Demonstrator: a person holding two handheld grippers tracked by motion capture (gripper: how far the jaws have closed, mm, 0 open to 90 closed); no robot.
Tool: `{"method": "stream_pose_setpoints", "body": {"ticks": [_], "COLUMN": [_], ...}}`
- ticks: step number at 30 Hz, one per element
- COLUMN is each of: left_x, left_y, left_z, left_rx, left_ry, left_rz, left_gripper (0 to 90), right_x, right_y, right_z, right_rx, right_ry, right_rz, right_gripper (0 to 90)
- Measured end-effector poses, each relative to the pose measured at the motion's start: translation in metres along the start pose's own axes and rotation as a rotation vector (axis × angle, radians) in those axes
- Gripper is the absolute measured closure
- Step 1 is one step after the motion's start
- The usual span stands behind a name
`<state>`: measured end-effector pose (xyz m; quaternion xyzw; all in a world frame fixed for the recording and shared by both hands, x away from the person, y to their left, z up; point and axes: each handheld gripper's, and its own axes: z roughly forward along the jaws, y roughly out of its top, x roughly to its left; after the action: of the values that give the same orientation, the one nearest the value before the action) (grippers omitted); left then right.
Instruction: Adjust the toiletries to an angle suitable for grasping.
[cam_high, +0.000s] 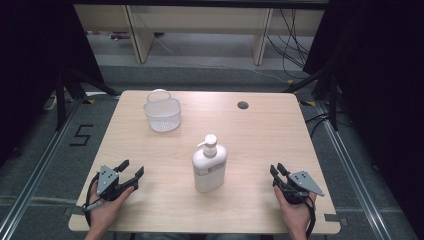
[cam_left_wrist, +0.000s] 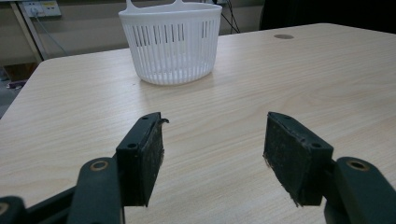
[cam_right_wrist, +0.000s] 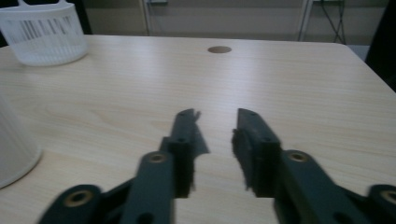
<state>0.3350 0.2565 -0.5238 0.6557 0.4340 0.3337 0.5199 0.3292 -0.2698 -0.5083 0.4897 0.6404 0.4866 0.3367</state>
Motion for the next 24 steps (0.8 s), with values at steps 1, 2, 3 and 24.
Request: {"method": "stream_pose_setpoints", "body": {"ticks": [1, 2, 3, 24], "left_x": [0.0, 0.001, 0.001, 0.0], "left_y": [0.0, 0.0, 0.0, 0.0], "left_z": [0.001, 0.001, 0.001, 0.001], "left_rx": [-0.008, -0.011, -0.011, 0.003], "left_ry": [-0.002, -0.003, -0.003, -0.013], "left_rz": [-0.005, -0.008, -0.008, -0.017], "left_gripper": [37.6, 37.8, 37.9, 38.4], "right_x": [0.004, 0.004, 0.007, 0.13], "right_y": [0.002, 0.004, 0.006, 0.042], "right_z": [-0.003, -0.003, -0.005, -0.023], "right_rx": [0.012, -0.003, 0.009, -0.032], "right_ry": [0.014, 0.038, 0.052, 0.481], "right_rz": [0.035, 0.003, 0.0, -0.187], "right_gripper": [82.2, 86.7, 90.0, 90.0]}}
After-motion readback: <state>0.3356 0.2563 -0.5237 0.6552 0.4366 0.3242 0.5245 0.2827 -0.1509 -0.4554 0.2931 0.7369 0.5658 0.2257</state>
